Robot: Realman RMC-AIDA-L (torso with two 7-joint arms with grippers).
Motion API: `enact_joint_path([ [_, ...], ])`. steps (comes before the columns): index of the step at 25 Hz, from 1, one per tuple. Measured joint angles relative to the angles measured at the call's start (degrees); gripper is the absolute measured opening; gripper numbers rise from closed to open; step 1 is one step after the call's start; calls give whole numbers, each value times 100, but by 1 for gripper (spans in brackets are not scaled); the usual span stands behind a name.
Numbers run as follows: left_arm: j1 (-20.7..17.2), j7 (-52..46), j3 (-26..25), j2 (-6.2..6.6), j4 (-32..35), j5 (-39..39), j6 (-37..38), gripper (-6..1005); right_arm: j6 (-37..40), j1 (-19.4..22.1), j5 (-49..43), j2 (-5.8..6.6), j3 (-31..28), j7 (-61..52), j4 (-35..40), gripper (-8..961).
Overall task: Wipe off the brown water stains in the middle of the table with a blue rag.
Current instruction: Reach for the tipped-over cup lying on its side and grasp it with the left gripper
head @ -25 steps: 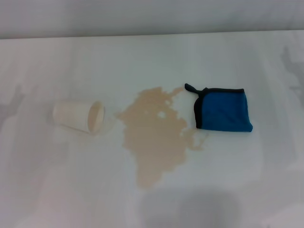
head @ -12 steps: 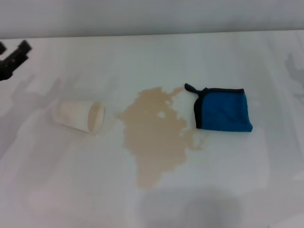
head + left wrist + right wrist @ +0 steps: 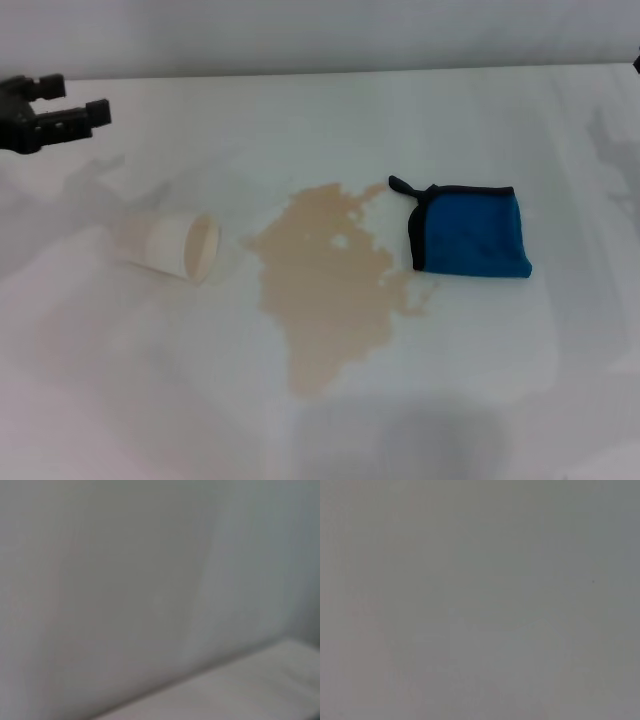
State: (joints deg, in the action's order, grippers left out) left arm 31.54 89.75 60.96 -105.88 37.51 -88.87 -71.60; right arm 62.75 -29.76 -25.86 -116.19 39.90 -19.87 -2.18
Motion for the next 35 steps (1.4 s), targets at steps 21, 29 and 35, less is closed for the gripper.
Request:
enact_joint_path([
  [21,1414,97,-90,50,2034,4583,-2225,874,18,93,9,0,-41,-224,-134,825],
  [29,1556,775,-38,-625,2191,5826,-1876,875,-4,115,22,0,-43,-512,-133,824],
  [35,1510,1499,-21,-1064,2381,6203,-1386,875,-16,125,27,0,-44,-536,-162,824],
])
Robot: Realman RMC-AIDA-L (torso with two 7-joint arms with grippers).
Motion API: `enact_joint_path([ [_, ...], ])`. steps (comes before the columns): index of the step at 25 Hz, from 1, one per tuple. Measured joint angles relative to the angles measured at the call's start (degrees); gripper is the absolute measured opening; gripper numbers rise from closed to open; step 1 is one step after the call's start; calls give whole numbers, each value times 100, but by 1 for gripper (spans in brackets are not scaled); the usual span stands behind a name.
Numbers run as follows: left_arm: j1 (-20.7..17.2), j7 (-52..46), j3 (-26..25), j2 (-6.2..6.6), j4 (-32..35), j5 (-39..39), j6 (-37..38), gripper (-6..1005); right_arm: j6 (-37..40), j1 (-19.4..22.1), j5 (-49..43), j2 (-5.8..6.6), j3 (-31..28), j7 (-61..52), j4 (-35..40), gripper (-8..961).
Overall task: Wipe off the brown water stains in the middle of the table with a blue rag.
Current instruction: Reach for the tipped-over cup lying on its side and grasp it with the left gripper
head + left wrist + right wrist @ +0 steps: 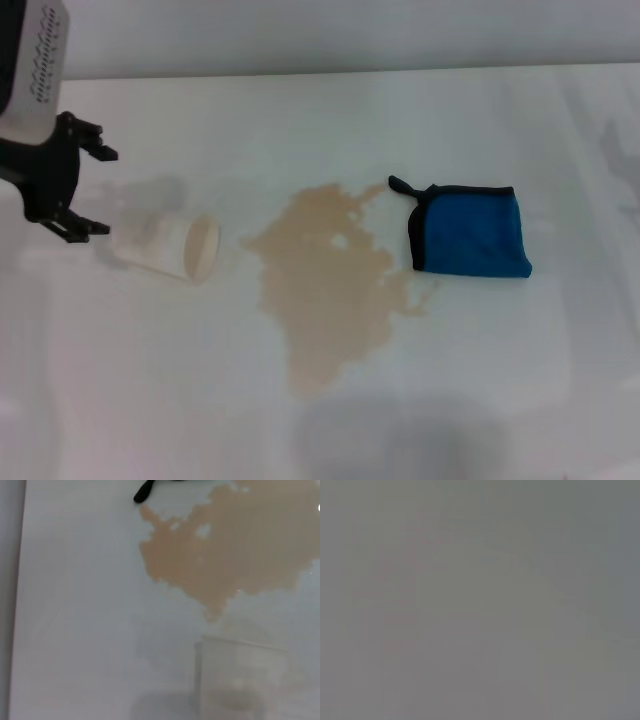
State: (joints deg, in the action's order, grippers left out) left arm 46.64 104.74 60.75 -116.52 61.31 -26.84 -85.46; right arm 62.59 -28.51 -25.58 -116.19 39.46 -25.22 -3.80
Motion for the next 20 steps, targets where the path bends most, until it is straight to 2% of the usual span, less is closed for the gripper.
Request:
enact_joint_path([
  [8,-10,203,305,-139,-199,159,189,874,-10,-3,22,0,-5,0,-40,824],
  [13,-10,204,472,-204,-444,285,567,874,-3,3,22,0,-9,0,-42,824],
  [20,-56,223,658,-234,-647,146,966,875,14,19,19,0,-9,0,-42,824],
])
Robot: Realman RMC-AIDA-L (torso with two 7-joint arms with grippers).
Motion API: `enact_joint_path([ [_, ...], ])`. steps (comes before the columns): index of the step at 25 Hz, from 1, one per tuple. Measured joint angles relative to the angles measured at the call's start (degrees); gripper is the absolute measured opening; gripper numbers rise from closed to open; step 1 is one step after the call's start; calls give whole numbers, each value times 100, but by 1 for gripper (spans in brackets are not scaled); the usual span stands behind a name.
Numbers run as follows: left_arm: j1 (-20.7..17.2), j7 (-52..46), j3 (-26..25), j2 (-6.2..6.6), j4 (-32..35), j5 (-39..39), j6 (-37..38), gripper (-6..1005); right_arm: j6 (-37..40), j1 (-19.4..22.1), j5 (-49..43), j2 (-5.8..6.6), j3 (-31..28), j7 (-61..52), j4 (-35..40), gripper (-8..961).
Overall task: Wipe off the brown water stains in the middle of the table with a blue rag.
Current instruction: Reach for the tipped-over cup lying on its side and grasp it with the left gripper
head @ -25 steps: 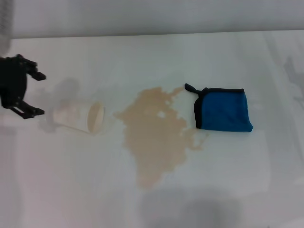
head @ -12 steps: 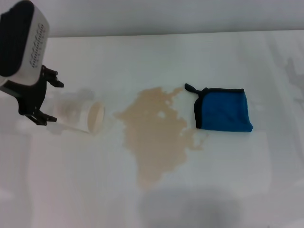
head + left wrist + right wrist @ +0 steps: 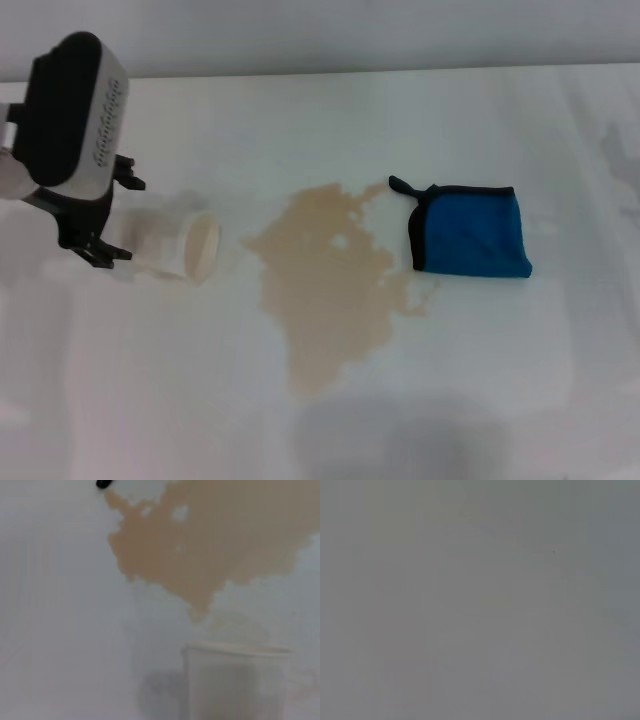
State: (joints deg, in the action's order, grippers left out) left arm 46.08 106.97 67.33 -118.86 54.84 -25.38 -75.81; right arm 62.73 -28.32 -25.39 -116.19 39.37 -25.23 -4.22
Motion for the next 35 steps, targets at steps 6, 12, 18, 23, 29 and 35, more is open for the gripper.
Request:
enact_joint_path([
  [6,12,4,283,-1,-294,-55,265,875,6,3,-1,0,0,0,0,824],
  [12,43,9,374,-8,-516,-91,604,876,20,40,-1,8,0,0,19,824],
  [18,55,17,541,-7,-665,-288,831,875,4,48,-1,9,0,0,33,824],
  [23,107,18,605,-5,-830,-344,971,875,-13,43,-1,9,0,0,45,824],
  [29,195,-6,604,-5,-1052,-352,1094,874,-18,48,0,9,0,0,45,824],
  [35,198,-17,601,-5,-1055,-398,1106,872,-23,54,0,17,0,0,45,824],
])
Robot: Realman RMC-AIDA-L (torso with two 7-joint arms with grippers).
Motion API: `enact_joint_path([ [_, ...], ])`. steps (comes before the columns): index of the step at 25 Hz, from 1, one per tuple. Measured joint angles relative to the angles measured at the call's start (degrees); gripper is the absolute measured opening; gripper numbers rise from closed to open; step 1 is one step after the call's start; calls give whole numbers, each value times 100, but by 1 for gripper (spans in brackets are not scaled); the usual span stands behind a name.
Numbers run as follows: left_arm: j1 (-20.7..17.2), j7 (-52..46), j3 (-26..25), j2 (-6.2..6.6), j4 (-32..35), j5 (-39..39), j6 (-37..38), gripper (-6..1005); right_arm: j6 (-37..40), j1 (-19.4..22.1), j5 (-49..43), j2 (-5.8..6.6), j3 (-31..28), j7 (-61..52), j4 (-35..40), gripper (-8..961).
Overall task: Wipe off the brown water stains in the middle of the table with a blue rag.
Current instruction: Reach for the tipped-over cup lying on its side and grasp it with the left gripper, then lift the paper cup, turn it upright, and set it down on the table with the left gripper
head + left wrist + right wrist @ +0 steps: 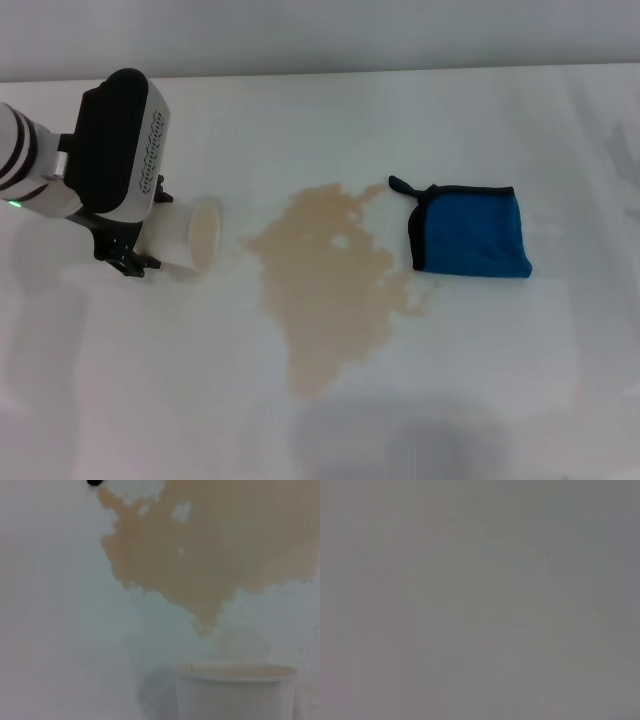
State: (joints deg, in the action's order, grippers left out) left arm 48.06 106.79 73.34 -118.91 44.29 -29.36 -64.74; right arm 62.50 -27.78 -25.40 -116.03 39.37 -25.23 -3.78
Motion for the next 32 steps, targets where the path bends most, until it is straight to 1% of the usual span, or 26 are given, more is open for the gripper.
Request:
enact_joint_path([
  [5,-7,-1,3,0,0,-7,-13,858,-2,7,8,10,0,0,7,824],
  [7,-19,-5,5,0,2,-10,-4,696,-2,11,8,10,0,0,8,824],
  [12,-41,-101,-32,-7,43,-99,7,676,-2,25,9,10,0,0,9,825],
  [15,-29,-335,-99,19,121,-299,11,664,-2,46,9,14,0,0,13,825],
  [19,-116,-528,-467,7,385,-487,-1,651,-1,54,8,20,0,0,21,825],
  [23,-299,-749,-738,14,557,-1045,46,647,-1,64,8,23,0,0,28,825],
  [25,-448,-782,-889,2,607,-1351,209,646,-1,67,8,25,0,0,37,825],
  [27,-698,-773,-952,-11,622,-1928,502,646,0,76,8,26,0,0,65,824],
  [32,-1290,-641,-890,-19,559,-3176,938,646,-3,85,8,28,0,0,91,824],
])
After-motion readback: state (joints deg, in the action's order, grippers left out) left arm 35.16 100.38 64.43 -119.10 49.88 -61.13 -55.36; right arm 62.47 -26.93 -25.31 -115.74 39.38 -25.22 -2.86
